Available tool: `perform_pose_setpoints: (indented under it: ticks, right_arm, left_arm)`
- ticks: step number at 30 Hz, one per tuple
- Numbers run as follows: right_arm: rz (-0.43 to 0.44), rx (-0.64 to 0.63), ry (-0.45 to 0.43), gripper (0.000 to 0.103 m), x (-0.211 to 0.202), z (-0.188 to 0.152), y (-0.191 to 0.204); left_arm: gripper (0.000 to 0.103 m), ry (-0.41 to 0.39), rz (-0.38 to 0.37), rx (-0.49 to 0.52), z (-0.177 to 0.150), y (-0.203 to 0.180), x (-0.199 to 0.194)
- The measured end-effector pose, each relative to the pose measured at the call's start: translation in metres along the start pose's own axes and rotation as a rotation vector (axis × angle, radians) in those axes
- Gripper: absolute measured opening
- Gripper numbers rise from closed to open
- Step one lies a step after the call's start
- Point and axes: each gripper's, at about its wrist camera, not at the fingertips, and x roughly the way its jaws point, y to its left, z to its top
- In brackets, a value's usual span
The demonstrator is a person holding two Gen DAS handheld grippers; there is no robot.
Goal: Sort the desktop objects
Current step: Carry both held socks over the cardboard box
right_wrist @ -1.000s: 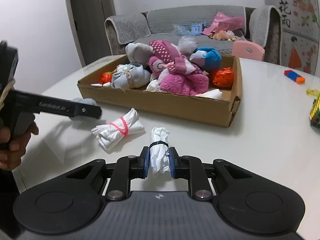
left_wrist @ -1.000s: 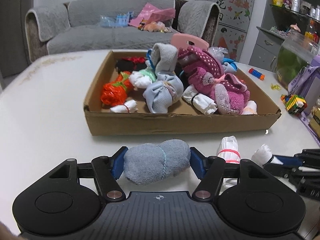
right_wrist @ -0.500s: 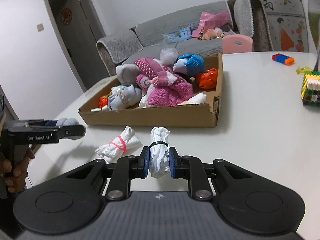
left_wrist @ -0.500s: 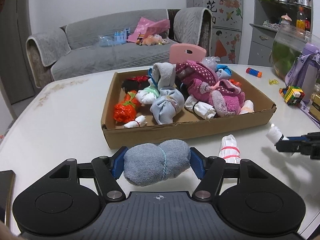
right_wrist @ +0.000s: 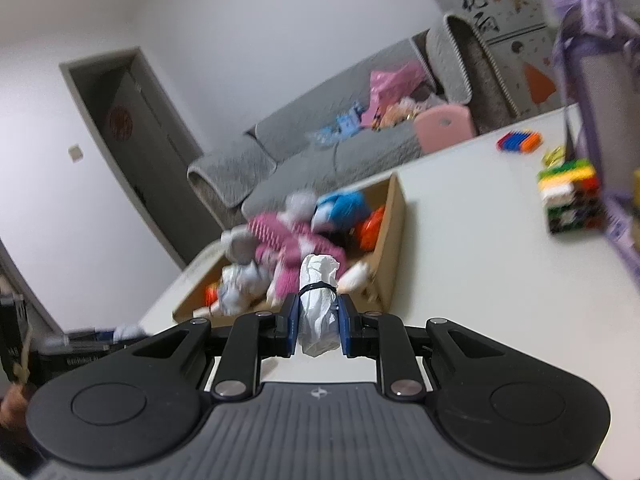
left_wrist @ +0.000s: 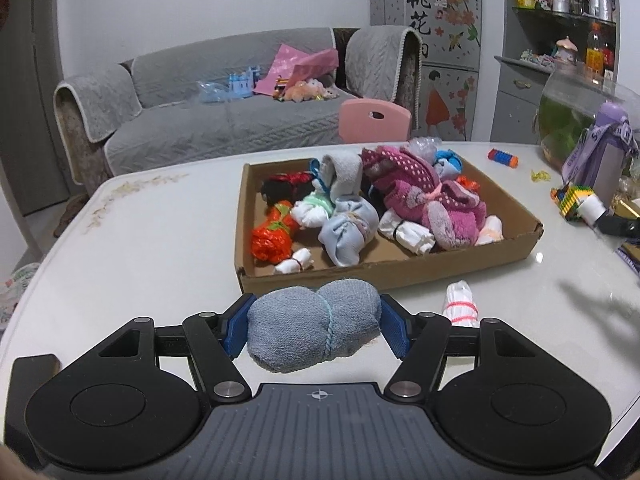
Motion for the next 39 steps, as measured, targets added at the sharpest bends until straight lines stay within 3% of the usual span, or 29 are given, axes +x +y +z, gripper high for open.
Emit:
perform_pose_setpoints:
  ticks: [8, 13, 26, 39]
  right_arm:
    - [-0.002, -0.05, -0.062, 0.018, -0.018, 0.03, -0.002]
    - [-0.008, -0.08, -0.056, 0.018, -0.008, 0.04, -0.003]
    - [0.055, -0.152, -0.001, 0.018, 0.053, 0.067, 0.021]
    - [-0.024, -0.194, 0.134, 0.018, 0.102, 0.053, 0.02]
  left_arm:
    - [0.071, -0.017, -0.012, 0.009, 0.013, -0.002, 0.004]
    - [0.071, -0.028, -0.025, 0.013, 0.031, -0.007, 0.017]
    - [0.071, -0.039, -0.046, -0.024, 0.092, 0.004, 0.053]
    - [0.071, 0.043, -0.045, -0.041, 0.093, 0.011, 0.108]
